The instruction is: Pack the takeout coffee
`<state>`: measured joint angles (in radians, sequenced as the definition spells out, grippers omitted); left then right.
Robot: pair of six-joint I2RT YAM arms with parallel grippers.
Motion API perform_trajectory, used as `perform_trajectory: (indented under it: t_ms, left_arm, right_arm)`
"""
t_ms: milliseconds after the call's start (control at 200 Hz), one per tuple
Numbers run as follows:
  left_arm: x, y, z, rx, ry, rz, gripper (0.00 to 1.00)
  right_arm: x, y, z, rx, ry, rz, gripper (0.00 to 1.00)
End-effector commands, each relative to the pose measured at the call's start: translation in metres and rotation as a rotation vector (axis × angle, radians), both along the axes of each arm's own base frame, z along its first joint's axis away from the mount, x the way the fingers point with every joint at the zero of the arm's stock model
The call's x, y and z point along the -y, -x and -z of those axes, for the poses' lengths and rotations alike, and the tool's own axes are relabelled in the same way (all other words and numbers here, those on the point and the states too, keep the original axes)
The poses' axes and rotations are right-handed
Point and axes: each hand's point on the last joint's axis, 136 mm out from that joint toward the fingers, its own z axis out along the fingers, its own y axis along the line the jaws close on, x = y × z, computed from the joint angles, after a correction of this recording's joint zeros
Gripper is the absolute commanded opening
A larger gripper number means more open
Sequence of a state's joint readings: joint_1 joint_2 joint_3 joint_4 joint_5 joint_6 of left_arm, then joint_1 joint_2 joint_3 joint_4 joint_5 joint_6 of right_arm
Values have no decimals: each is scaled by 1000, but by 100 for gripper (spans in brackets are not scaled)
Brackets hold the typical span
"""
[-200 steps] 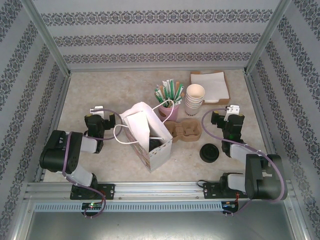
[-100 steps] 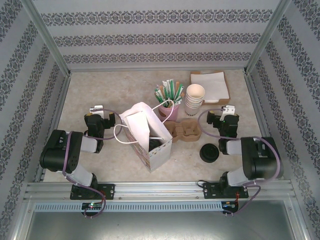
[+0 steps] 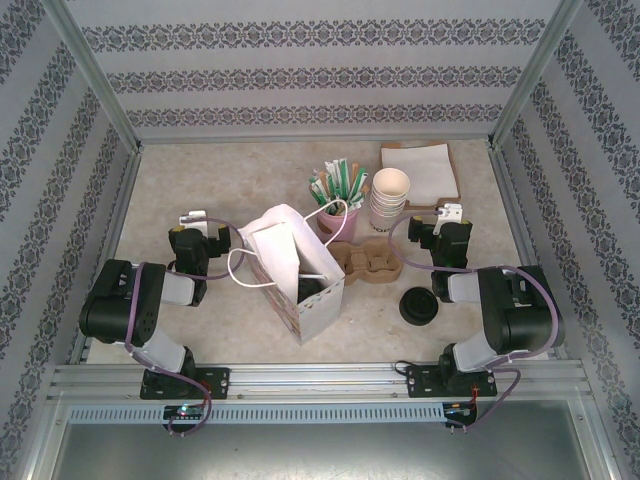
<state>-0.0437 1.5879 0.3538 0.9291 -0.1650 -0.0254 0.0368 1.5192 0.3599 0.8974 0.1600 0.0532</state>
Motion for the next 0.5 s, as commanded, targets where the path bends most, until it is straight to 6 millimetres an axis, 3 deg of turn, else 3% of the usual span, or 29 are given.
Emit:
perform_trajectory:
  t_ms: [0,495]
  left_arm:
    - [-4,-8,-17,65,-7,-7,100]
    - [-4,-8,-17,66,-7,-6,100]
  right_arm:
    - [3,-4,-13,40,3,11,98]
    - [0,-4,-13,39,9,4,98]
